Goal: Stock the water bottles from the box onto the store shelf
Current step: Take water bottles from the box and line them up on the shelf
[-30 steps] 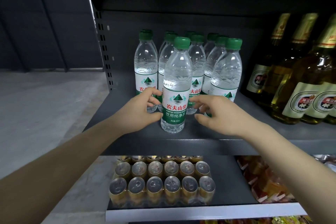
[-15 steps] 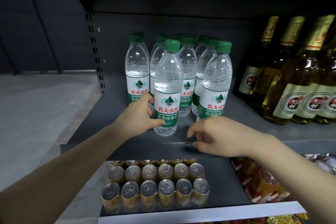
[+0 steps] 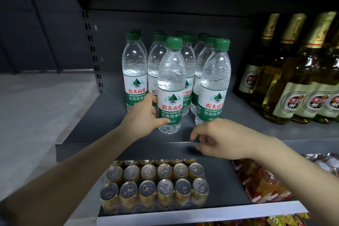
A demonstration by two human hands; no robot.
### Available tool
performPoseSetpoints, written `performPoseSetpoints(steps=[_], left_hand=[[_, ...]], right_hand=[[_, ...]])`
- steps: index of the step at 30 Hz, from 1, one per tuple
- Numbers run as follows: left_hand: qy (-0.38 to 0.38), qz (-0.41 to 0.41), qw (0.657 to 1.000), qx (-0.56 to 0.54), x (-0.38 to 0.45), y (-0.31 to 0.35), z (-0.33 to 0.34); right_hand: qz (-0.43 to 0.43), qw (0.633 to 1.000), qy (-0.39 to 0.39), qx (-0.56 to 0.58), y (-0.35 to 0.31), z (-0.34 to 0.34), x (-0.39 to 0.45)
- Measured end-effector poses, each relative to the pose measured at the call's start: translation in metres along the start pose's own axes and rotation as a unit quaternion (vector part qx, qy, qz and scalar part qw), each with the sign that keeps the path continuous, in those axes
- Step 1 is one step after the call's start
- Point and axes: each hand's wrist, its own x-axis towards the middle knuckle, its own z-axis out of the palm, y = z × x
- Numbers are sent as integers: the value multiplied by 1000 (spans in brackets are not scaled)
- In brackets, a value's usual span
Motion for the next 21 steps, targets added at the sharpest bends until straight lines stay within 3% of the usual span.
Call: performPoseSetpoints(steps=[21], left_hand=[[24,-10,1000,-5,15,15,37]], right_hand=[[14,1000,-1,18,15,2,-15]])
